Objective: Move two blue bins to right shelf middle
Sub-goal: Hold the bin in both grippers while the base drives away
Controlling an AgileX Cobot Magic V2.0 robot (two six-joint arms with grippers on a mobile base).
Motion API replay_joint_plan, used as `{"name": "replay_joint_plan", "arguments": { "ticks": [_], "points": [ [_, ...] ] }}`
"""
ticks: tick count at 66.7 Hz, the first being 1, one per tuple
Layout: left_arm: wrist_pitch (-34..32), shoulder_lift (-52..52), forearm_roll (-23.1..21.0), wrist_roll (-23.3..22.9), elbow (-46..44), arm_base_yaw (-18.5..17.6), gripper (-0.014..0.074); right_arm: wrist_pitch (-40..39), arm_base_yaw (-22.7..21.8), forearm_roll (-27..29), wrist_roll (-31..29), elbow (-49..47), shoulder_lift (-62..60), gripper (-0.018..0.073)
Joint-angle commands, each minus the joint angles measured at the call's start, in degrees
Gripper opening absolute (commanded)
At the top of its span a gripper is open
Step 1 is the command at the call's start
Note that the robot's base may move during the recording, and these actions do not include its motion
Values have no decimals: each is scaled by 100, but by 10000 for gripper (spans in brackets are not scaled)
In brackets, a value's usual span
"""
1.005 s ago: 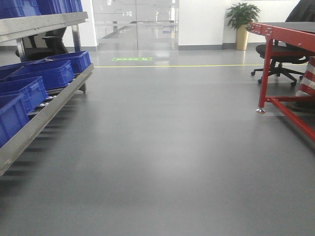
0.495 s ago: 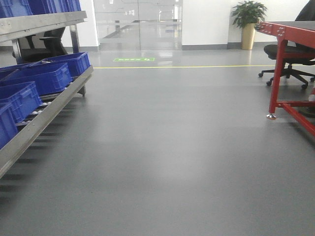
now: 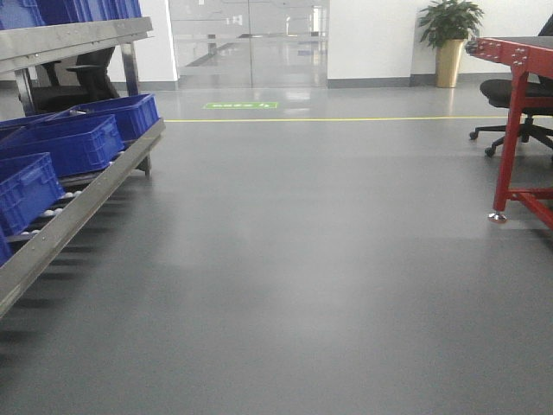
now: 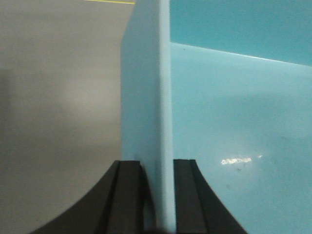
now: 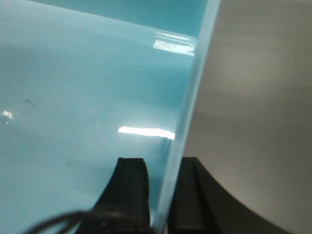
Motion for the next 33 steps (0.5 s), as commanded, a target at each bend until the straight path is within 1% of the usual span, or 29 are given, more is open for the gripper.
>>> {"name": "replay_joint_plan", "arguments": {
  "ticks": [1, 33],
  "points": [
    [-457, -66, -60, -86, -67, 14, -111, -71, -17, -19, -200, -58, -91, -153],
    [-457, -66, -48, -86, -67, 14, -111, -83, -17, -19, -200, -58, -91, -153]
  ]
}}
